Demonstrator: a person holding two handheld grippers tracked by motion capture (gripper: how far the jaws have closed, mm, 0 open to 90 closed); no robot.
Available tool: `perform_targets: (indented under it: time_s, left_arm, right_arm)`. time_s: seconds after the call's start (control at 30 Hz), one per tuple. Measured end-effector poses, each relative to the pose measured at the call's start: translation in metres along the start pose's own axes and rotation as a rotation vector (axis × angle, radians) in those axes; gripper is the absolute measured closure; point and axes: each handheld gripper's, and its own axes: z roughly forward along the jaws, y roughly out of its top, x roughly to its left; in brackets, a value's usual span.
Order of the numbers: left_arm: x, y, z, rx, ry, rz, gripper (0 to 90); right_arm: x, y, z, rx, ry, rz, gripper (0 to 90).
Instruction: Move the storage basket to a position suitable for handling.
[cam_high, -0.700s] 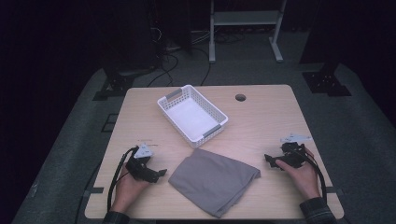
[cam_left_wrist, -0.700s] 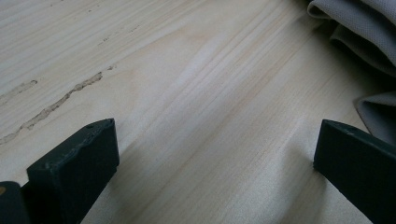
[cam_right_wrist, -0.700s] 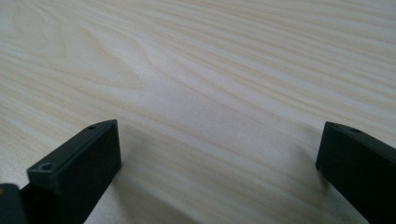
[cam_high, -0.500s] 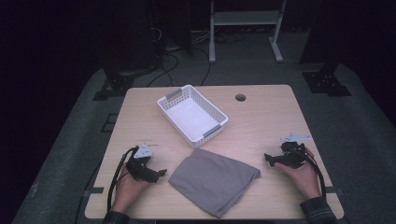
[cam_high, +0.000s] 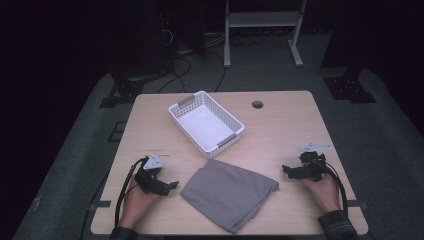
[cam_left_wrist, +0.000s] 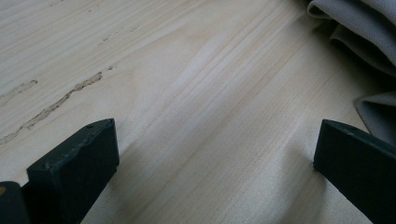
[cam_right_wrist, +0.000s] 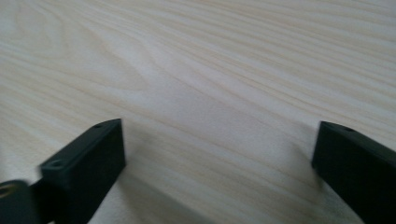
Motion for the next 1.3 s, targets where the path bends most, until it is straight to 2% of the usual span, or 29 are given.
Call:
perform_targets:
  time_s: [0.07,0.2,0.27,0.43,0.77,0.97,1.3]
  left_arm:
    - [0.0,0.0,0.0,0.0,0.0,0.0,0.0]
    - [0.0,0.0,0.0,-0.002,0.001,0.0,0.0]
    - [0.0,0.0,0.0,0.0,0.001,0.001,0.0]
    - [-0.001,0.0,-0.001,0.001,0.0,0.001,0.0]
    - [-0.001,-0.001,0.0,-0.001,0.0,0.0,0.0]
    - [-0.001,-0.001,-0.001,0.0,0.0,0.001,0.0]
    - [-0.001,-0.001,0.0,-0.002,0.0,0.001,0.0]
  right_arm:
    - [0.0,0.002,-0.001,0.011,0.009,-0.007,6.5]
    - [0.003,0.011,-0.004,0.04,0.063,0.031,7.6]
    - [0.004,0.013,-0.007,0.03,0.075,0.024,12.6]
    - [0.004,0.023,-0.014,0.003,0.108,0.035,14.4]
    - [0.01,0.049,-0.017,-0.028,0.13,0.012,15.5]
    - [0.018,0.066,-0.013,-0.03,0.152,-0.004,15.5]
    - [0.027,0.09,-0.012,-0.055,0.159,-0.022,15.6]
